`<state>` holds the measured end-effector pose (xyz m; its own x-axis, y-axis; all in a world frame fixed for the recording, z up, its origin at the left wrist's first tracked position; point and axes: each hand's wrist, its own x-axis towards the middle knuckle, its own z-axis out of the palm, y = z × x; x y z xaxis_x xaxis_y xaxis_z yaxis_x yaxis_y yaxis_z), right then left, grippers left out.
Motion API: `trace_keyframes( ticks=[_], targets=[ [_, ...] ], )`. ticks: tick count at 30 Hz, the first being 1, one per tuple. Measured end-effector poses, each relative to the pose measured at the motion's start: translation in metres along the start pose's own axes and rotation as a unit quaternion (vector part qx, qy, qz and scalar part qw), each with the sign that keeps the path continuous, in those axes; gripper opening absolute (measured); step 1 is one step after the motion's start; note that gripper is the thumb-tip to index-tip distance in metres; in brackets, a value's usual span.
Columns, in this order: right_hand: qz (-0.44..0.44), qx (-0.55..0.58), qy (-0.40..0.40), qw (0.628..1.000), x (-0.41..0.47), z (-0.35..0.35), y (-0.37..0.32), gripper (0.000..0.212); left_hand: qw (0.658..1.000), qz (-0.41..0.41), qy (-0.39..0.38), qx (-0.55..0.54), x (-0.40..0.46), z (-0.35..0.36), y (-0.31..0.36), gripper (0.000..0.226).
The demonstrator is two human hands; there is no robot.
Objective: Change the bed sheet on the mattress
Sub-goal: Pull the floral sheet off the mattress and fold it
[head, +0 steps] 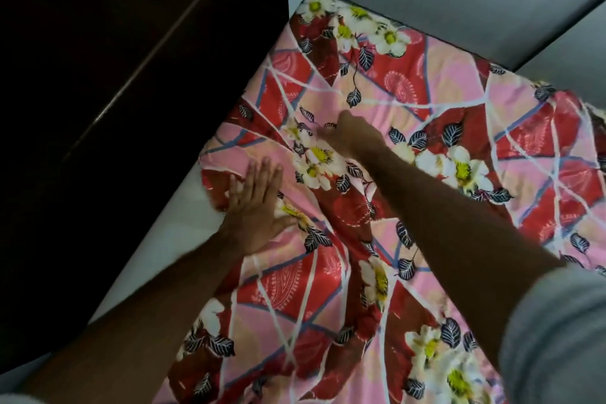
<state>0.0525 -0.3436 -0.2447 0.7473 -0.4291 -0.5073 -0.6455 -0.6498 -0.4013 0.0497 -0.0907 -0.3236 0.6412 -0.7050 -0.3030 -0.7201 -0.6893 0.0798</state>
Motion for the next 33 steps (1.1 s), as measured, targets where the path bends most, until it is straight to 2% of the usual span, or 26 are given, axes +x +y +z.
trace_keyframes(
  ticks=[2,3,6,8,12,13,15,17,21,25,28,31,33],
  targets=[
    [0.005,-0.059,0.015,0.998,0.01,0.006,0.0,0.04,1.0,0.003,0.014,0.008,-0.001,0.0,-0.001,0.107],
    [0.003,-0.05,0.026,0.998,0.008,0.005,0.006,0.037,1.0,0.006,0.024,0.016,-0.003,-0.001,-0.001,0.105],
    [0.016,-0.039,0.074,0.996,-0.02,-0.025,0.049,0.041,0.997,0.024,0.066,0.024,-0.008,-0.001,-0.003,0.099],
    [0.059,-0.039,0.096,0.993,-0.052,-0.045,0.102,0.041,0.994,0.05,0.094,0.029,-0.005,-0.004,0.0,0.095],
    [0.18,-0.037,0.028,0.983,-0.114,-0.038,0.199,0.052,0.985,0.142,0.09,0.039,0.018,-0.014,0.017,0.082],
    [0.199,-0.017,0.018,0.98,-0.118,-0.033,0.21,0.046,0.985,0.145,0.085,0.037,0.02,-0.015,0.021,0.08],
    [0.198,0.036,0.016,0.979,-0.117,-0.031,0.213,0.029,0.987,0.138,0.08,0.031,0.024,-0.012,0.026,0.079],
    [0.183,0.088,0.039,0.978,-0.106,-0.03,0.205,0.022,0.989,0.135,0.061,0.02,0.026,-0.009,0.026,0.078],
    [0.202,0.118,0.077,0.969,-0.109,-0.021,0.189,0.035,0.991,0.132,0.032,0.005,0.032,-0.008,0.025,0.078],
    [0.22,0.182,0.138,0.948,-0.158,0.018,0.173,0.054,0.991,0.129,-0.026,0.0,0.037,-0.019,0.028,0.079],
    [0.225,0.229,0.142,0.936,-0.206,0.055,0.162,0.046,0.991,0.133,0.013,0.006,0.027,-0.036,0.032,0.072],
    [0.228,0.268,0.119,0.928,-0.27,0.103,0.155,0.041,0.977,0.202,0.066,-0.001,-0.015,-0.034,0.048,0.059],
    [0.232,0.263,0.106,0.931,-0.321,0.14,0.151,0.021,0.944,0.315,0.096,-0.038,-0.063,-0.019,0.061,0.049]
  ],
)
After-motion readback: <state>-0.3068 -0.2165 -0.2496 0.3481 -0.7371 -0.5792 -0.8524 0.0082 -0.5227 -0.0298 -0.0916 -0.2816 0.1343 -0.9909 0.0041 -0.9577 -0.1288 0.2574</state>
